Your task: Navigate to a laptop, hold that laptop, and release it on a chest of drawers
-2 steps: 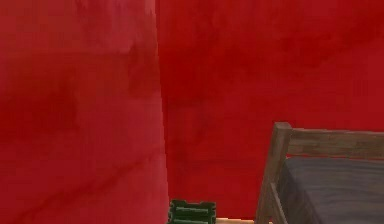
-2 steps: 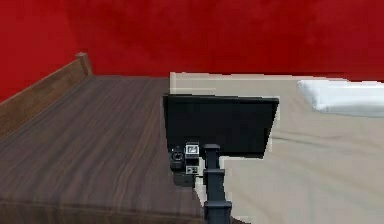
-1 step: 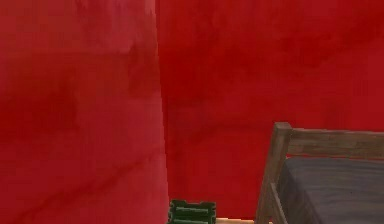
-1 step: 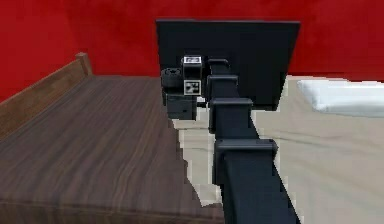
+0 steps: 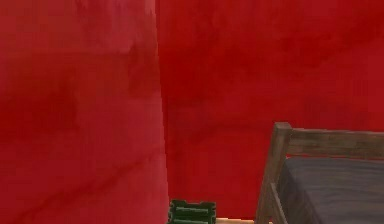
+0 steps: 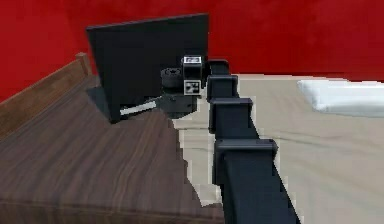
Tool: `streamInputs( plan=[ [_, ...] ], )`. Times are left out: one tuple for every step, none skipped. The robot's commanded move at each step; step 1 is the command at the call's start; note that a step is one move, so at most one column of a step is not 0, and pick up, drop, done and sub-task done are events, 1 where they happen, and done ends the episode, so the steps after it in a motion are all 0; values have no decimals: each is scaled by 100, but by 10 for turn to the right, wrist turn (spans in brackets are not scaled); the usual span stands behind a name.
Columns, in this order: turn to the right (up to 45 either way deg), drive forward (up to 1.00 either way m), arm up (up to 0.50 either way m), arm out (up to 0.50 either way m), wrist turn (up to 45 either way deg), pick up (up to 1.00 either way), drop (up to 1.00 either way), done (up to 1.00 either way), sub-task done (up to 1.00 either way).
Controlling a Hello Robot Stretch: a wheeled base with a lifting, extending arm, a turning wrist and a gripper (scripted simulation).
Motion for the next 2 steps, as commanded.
streamInputs(
  plan=[
    [0, 0, 0, 0, -450, 0, 0, 0, 0],
    [0, 0, 0, 0, -450, 0, 0, 0, 0]
  ],
)
